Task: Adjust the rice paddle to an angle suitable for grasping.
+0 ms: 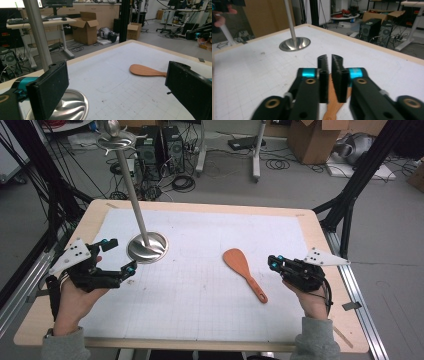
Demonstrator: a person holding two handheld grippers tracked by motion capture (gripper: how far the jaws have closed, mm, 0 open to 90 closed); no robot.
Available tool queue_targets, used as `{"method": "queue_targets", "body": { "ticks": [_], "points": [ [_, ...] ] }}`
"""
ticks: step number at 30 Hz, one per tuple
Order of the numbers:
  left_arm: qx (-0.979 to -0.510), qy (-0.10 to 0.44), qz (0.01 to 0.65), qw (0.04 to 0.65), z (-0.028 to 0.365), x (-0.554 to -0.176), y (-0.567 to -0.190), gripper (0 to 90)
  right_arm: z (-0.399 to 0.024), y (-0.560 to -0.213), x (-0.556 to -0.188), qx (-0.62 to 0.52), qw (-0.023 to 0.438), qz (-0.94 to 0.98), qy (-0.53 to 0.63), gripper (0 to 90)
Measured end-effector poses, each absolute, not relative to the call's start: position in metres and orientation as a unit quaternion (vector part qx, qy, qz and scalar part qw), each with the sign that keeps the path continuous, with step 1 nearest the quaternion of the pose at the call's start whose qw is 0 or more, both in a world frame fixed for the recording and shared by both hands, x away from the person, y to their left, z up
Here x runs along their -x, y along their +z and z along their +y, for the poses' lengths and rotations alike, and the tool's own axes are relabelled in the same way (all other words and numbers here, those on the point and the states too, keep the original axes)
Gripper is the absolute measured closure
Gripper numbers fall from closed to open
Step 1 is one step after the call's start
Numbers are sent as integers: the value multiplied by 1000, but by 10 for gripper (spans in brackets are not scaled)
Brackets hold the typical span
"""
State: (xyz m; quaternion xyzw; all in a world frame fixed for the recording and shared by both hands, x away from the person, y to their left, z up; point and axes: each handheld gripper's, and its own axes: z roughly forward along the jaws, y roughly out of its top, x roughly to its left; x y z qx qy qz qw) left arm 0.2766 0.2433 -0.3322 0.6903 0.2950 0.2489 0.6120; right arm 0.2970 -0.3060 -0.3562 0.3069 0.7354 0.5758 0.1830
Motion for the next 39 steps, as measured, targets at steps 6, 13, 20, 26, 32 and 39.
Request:
{"method": "queue_targets", "body": {
  "ticks": [6, 13, 20, 26, 32, 39],
  "points": [
    [-701, 238, 288, 607, 239, -278, -332, 62, -305, -375, -307, -329, 168, 741, 560, 891],
    [-705, 235, 287, 604, 237, -280, -334, 63, -300, -398, -318, -344, 158, 763, 523, 891],
    [-710, 231, 290, 599, 234, -281, -336, 62, -300, -417, -326, -363, 142, 775, 497, 892],
    [-712, 230, 291, 596, 234, -281, -337, 62, -305, -430, -331, -372, 132, 786, 476, 896],
    [-710, 233, 292, 597, 233, -282, -337, 62, -306, -438, -333, -374, 109, 803, 452, 897],
    [-714, 228, 295, 592, 233, -283, -339, 63, -306, -444, -335, -378, 88, 811, 438, 897]
  ]
}}
